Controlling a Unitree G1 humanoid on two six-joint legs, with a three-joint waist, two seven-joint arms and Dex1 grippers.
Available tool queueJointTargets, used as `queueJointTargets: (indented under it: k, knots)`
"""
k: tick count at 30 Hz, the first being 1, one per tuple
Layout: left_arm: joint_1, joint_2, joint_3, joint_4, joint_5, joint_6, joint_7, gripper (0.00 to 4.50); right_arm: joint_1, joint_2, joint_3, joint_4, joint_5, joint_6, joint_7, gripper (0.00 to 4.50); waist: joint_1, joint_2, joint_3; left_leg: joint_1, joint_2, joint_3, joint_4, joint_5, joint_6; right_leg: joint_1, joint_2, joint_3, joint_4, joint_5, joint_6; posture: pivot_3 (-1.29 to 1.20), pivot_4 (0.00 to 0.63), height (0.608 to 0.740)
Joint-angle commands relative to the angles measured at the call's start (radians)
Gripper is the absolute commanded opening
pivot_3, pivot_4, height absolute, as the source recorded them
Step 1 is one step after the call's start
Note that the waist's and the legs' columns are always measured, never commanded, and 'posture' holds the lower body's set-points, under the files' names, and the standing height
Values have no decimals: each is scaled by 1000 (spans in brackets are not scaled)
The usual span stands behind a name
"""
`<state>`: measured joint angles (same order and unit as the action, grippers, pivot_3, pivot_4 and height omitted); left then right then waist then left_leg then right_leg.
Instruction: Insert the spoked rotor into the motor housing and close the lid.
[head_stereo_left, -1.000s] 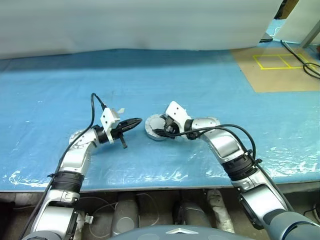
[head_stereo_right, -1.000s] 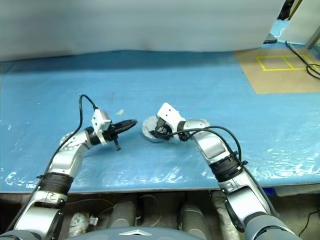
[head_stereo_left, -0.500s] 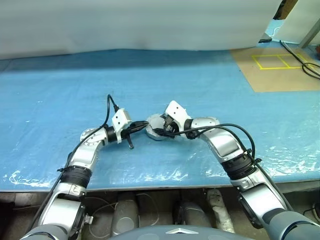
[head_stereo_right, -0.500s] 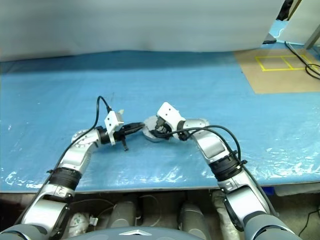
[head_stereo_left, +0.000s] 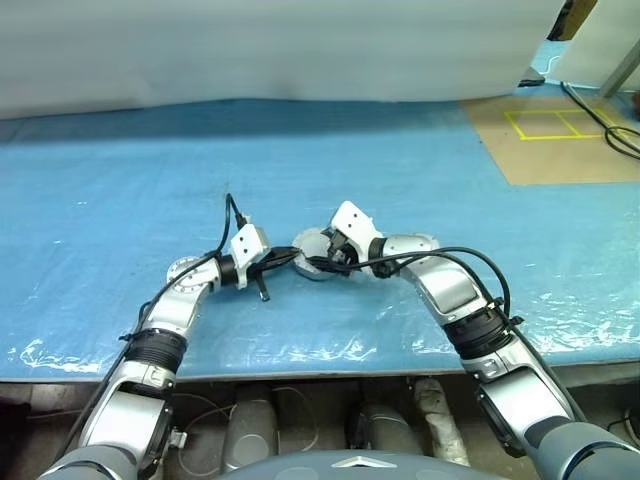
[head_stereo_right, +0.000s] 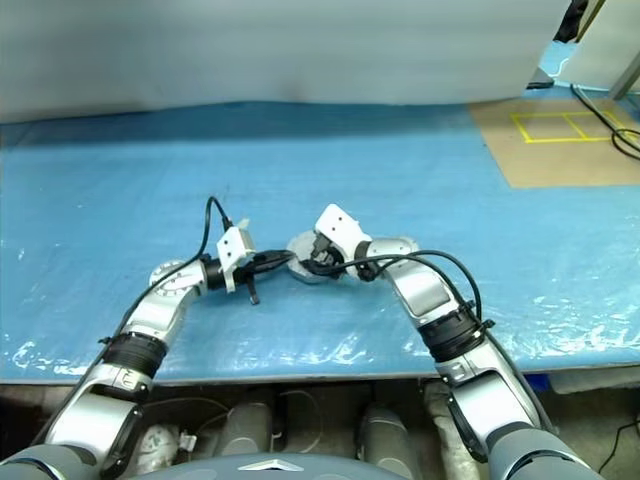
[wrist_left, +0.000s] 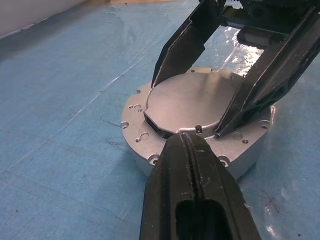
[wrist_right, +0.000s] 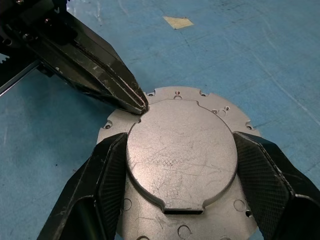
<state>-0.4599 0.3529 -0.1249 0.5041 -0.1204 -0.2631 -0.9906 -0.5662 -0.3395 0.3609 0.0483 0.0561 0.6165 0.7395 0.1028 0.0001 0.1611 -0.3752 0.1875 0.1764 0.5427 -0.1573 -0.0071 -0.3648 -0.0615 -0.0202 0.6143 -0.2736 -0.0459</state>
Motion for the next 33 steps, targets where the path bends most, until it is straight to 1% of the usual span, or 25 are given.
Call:
queueJointTargets:
  k: [1,4,6,7,8,9,12,15,17,18,19,21,23,26,29,31,33]
  knots:
    - [-8,-6,-35,34,49,-21,16,0,51,-29,17,69,-22,70,-1,2951,2,0,0,0,0,0,0,0,0,0,0,0,0,0,0,0,150,740]
    - [-14,-6,-39,44,56,-26,22,0,60,-31,14,48,-15,42,12,2951,5,0,0,1,-1,0,0,0,0,1,-1,0,0,0,0,0,150,740]
    - [-16,-4,-40,49,59,-28,26,0,65,-31,4,34,0,28,27,3685,7,0,0,1,-1,0,-1,0,0,2,-1,0,-1,0,0,0,150,740]
    - [-17,-4,-40,51,59,-29,26,0,68,-33,1,26,8,22,38,3935,8,0,0,1,-1,0,-1,0,0,2,-1,0,-2,0,0,0,150,740]
    - [-17,-2,-41,54,60,-31,26,0,72,-35,-2,16,14,18,47,4276,8,0,0,1,-1,0,-1,0,0,2,-1,0,-3,0,1,0,150,740]
    - [-18,-1,-41,56,60,-32,26,0,76,-37,-4,7,16,9,51,4464,7,0,0,1,-1,0,-1,0,0,2,-1,0,-3,0,1,0,150,740]
    - [-18,-1,-41,60,59,-34,24,0,90,-50,-9,-46,23,-29,69,4464,8,0,0,0,-1,0,-2,0,0,2,-1,-1,-5,0,1,0,150,740]
    - [-16,-5,-41,52,53,-32,22,0,93,-47,-67,-92,86,-71,105,4464,6,0,0,-1,-1,0,-3,0,0,0,-1,-1,-6,0,1,0,150,740]
    - [-16,-6,-42,50,52,-32,21,0,94,-49,-109,-138,143,-71,137,4464,5,0,0,-5,-1,0,-3,0,0,-3,0,-1,-6,0,1,0,150,740]
    - [-16,-6,-42,51,52,-34,20,0,88,-40,-134,-144,159,-74,128,4464,4,0,0,-7,-1,0,-3,0,0,-5,0,-2,-6,0,1,0,150,740]
    - [-15,-6,-41,51,51,-34,19,0,80,-26,-161,-140,174,-78,110,4464,2,0,0,-10,0,0,-3,0,0,-7,0,-2,-6,3,5,0,150,740]
    - [-14,-5,-40,50,49,-36,17,0,62,11,-220,-126,208,-75,64,4464,-1,0,0,-11,0,0,-3,0,0,-8,0,-3,-5,3,5,0,150,740]
    - [-16,-5,-41,52,49,-39,13,0,42,46,-303,-128,289,-19,38,4464,-2,0,0,-12,0,0,-3,0,0,-9,0,-3,-4,3,5,0,150,740]
    - [-21,-4,-41,56,48,-40,10,0,31,72,-380,-126,367,58,4,4464,-2,0,0,-12,0,0,-3,0,0,-9,0,-3,-4,3,5,0,150,740]
    - [-25,-1,-41,57,48,-40,7,0,47,55,-434,-112,445,185,-8,4464,-1,0,0,-12,0,0,-3,0,0,-8,0,-4,-5,2,4,0,150,740]
    - [-25,1,-41,58,49,-41,4,0,52,33,-503,-52,519,321,-16,4464,-1,0,0,-12,0,0,-3,0,0,-8,0,-4,-5,2,4,0,150,740]
    - [-24,4,-40,62,50,-45,1,0,64,-3,-533,-14,580,442,6,4464,1,0,0,-12,0,0,-3,0,0,-8,0,-4,-5,3,4,0,150,740]
